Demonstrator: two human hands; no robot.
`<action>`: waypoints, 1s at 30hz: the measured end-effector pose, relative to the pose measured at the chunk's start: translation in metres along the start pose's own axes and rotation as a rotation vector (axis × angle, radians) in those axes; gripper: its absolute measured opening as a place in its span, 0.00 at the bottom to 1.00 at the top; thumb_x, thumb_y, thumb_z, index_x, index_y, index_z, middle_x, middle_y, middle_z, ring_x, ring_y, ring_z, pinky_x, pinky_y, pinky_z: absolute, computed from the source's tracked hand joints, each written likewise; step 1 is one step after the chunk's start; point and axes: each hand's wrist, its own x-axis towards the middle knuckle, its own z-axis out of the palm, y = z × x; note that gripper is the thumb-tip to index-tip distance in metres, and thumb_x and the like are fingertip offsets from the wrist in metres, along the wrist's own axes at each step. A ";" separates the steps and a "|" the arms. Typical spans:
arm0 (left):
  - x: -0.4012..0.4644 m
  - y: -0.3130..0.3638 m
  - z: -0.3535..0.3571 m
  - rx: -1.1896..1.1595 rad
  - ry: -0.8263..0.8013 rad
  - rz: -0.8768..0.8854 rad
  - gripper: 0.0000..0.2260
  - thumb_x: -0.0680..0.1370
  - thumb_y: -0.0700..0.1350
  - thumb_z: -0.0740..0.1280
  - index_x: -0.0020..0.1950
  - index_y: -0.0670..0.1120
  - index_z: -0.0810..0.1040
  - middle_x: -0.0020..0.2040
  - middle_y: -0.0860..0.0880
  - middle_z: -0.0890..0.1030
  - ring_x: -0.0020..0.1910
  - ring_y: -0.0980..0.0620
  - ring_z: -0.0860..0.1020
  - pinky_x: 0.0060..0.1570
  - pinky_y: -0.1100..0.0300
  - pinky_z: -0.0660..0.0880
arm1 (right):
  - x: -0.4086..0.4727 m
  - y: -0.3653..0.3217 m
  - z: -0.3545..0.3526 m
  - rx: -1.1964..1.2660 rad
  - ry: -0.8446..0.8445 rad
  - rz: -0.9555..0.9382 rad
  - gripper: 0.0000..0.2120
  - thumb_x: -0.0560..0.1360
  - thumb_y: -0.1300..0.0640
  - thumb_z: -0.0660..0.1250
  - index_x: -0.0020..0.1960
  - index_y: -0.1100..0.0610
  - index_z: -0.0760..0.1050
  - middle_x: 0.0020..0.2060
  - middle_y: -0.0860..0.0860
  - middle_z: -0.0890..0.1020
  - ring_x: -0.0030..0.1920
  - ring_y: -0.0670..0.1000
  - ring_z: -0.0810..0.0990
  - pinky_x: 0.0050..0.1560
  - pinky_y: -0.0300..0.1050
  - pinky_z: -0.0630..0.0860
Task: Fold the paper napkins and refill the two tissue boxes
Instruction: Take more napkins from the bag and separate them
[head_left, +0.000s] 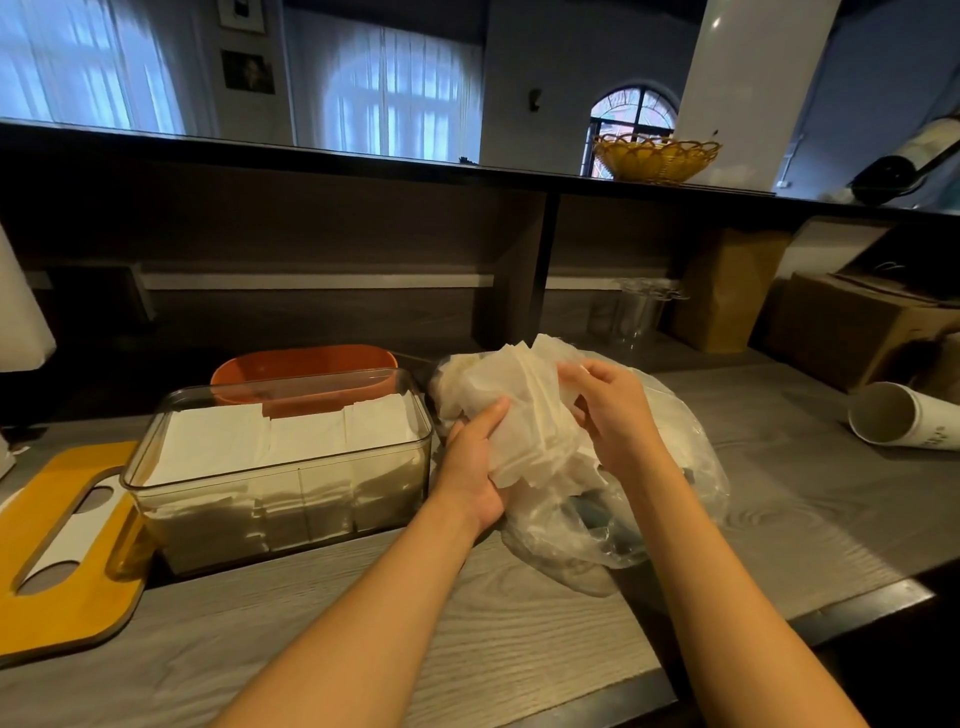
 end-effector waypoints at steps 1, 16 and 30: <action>0.000 0.000 0.000 -0.007 -0.001 -0.009 0.26 0.73 0.50 0.74 0.70 0.51 0.75 0.62 0.40 0.82 0.58 0.38 0.82 0.47 0.45 0.81 | 0.000 0.000 0.000 0.014 0.017 -0.023 0.06 0.78 0.59 0.69 0.47 0.63 0.81 0.38 0.54 0.82 0.37 0.49 0.80 0.35 0.38 0.77; -0.006 -0.001 0.008 0.111 -0.036 0.029 0.27 0.82 0.65 0.52 0.68 0.50 0.78 0.61 0.41 0.83 0.63 0.39 0.79 0.67 0.40 0.72 | -0.009 -0.011 0.000 -0.310 -0.083 -0.210 0.23 0.77 0.57 0.71 0.70 0.49 0.73 0.61 0.50 0.79 0.52 0.49 0.82 0.48 0.44 0.81; -0.020 0.000 0.015 0.345 -0.154 0.201 0.20 0.80 0.36 0.65 0.69 0.54 0.73 0.60 0.48 0.83 0.58 0.45 0.82 0.52 0.49 0.82 | 0.006 -0.001 -0.006 -0.240 0.239 -0.255 0.07 0.81 0.51 0.65 0.54 0.52 0.79 0.45 0.48 0.82 0.48 0.47 0.80 0.45 0.40 0.75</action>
